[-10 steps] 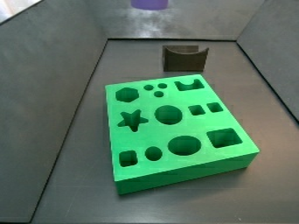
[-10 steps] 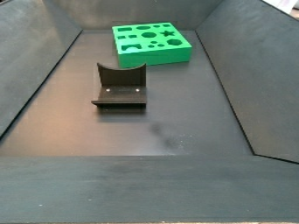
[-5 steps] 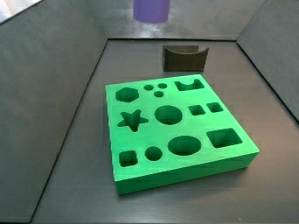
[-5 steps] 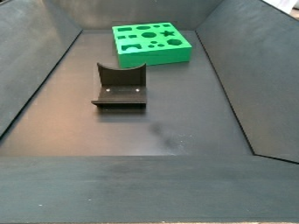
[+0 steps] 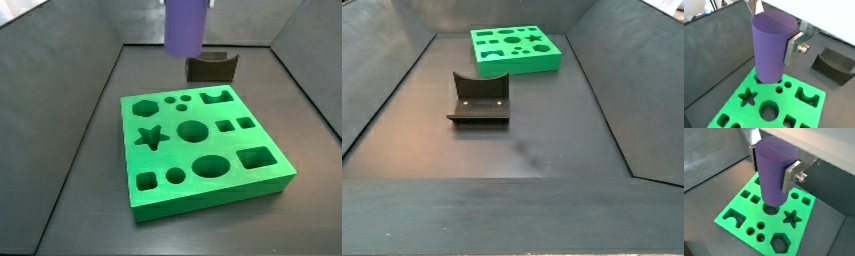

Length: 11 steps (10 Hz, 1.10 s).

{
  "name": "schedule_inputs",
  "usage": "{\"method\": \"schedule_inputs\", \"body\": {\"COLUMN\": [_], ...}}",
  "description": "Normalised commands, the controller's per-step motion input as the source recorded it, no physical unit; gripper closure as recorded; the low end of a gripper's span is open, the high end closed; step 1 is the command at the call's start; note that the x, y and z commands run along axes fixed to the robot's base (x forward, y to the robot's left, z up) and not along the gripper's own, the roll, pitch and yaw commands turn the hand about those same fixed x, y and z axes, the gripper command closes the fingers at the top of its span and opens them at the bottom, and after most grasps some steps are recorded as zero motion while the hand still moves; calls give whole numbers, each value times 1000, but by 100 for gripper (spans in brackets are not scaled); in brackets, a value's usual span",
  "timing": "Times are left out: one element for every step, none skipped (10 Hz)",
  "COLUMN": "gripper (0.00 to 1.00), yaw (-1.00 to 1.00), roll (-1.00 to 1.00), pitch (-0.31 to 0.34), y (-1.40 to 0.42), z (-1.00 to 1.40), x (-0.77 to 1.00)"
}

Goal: Pick up the round object. Move up. Move to above the board. Insert the round object.
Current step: Insert the round object.

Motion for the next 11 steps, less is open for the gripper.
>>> {"method": "schedule_inputs", "body": {"gripper": [100,100,100,100,100,100,100,100,100,100,100], "yaw": [26,29,31,17,11,11,11,0,0,9,9], "roll": [34,46,51,54,54,50,41,16,33,50,49], "pitch": [-87,-87,-90,-101,-107,-106,-101,-79,-70,-66,-66], "y": [-143,-140,-126,-114,-103,-86,-69,-43,-20,-31,-49], "z": [-403,-409,-420,-431,-437,-417,-406,-326,-331,-360,-354], "x": [180,177,169,123,111,106,111,103,57,137,140]}}
